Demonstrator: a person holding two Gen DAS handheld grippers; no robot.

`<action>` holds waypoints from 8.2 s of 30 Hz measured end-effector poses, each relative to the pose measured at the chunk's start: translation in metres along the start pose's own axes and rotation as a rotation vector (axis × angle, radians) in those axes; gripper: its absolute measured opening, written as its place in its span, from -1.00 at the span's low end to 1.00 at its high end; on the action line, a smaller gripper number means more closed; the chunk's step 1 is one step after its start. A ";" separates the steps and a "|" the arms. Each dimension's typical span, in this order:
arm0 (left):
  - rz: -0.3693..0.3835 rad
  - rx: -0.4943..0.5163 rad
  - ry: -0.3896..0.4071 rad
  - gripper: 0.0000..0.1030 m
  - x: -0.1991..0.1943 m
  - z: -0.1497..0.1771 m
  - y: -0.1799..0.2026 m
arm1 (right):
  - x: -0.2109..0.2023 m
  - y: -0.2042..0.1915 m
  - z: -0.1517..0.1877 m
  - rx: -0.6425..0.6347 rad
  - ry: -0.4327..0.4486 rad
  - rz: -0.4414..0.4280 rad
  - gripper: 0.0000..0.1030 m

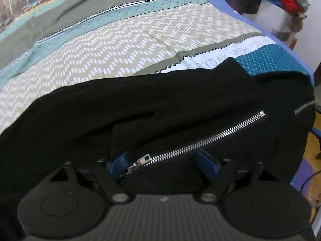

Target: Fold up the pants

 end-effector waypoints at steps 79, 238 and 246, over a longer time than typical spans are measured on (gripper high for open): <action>-0.329 -0.609 0.392 -0.46 -0.177 0.083 -0.262 | 0.003 -0.266 0.545 -0.596 -1.225 -0.348 -0.66; -0.133 -0.074 -0.011 -0.17 -0.007 -0.031 -0.014 | -0.021 -0.152 0.113 -0.481 -0.275 -0.257 0.14; -0.144 -0.081 -0.011 -0.14 -0.012 -0.028 -0.014 | -0.036 -0.129 0.135 -0.442 -0.353 -0.255 0.36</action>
Point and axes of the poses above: each gripper's, at about its wrist camera, not at the fingertips, and x roughly the way its jaws point, y to its right, z to its underside, the point moved 8 cm from there along x, roughly the way its jaws point, and after that the axes turned 9 degrees about y, right-handed, at the moved point
